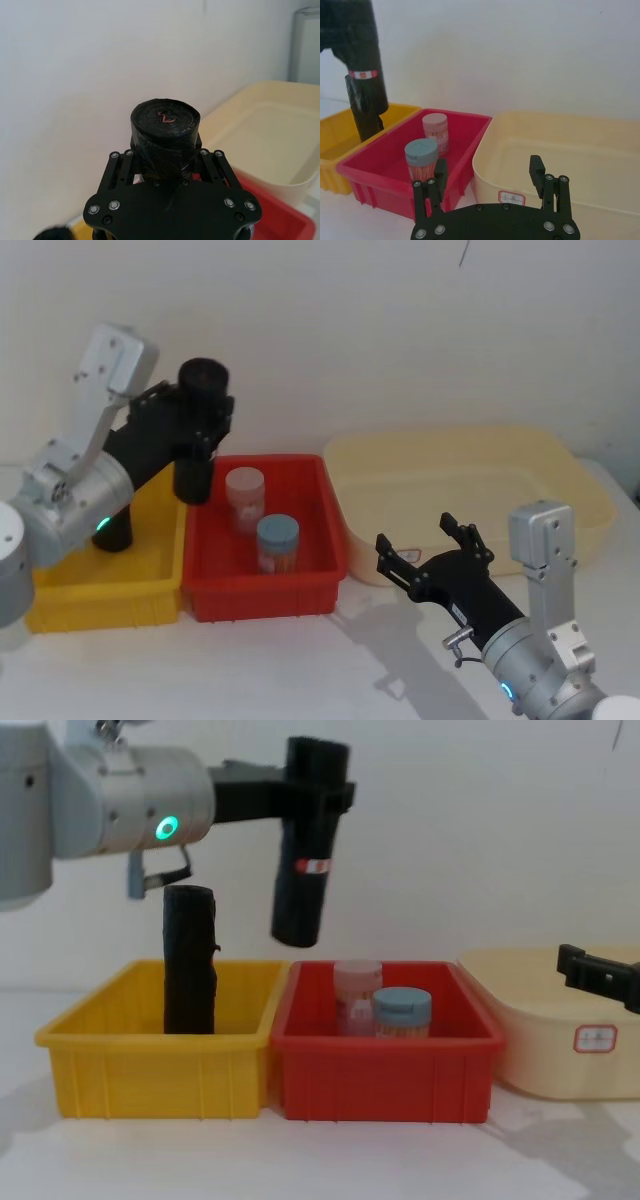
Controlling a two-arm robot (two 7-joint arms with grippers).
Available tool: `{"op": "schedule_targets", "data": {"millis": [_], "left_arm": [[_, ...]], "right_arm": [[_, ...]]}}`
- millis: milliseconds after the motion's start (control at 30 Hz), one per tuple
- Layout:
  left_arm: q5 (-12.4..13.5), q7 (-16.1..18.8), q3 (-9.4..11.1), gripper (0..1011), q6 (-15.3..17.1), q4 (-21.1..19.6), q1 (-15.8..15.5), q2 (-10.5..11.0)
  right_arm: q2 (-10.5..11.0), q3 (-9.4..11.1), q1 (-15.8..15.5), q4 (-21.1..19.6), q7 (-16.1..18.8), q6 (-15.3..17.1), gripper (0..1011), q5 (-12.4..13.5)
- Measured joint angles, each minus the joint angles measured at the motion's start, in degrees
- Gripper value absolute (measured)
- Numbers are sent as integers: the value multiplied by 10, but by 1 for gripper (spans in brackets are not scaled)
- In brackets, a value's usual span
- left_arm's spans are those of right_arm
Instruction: Pick up the garbage bag with the one hand and transfer it to the other hand.
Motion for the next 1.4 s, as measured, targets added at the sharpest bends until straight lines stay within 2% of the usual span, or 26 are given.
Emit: {"op": "schedule_targets", "data": {"millis": [367,633,833,1200,1400], "left_arm": [[-10,-65,35,507,0,38,-55,-22],[-22,-114,61,508,-20,90,-92,-50],[-38,-154,81,507,-45,144,-118,-82],[-64,-183,93,508,-80,193,-127,-115],[-74,-184,94,507,-88,200,-121,-122]], "right_arm": [[0,0,0,0,0,0,1000,0],[0,0,0,0,0,0,1000,0],[0,0,0,0,0,0,1000,0],[0,0,0,0,0,0,999,0],[0,0,0,0,0,0,1000,0]]}}
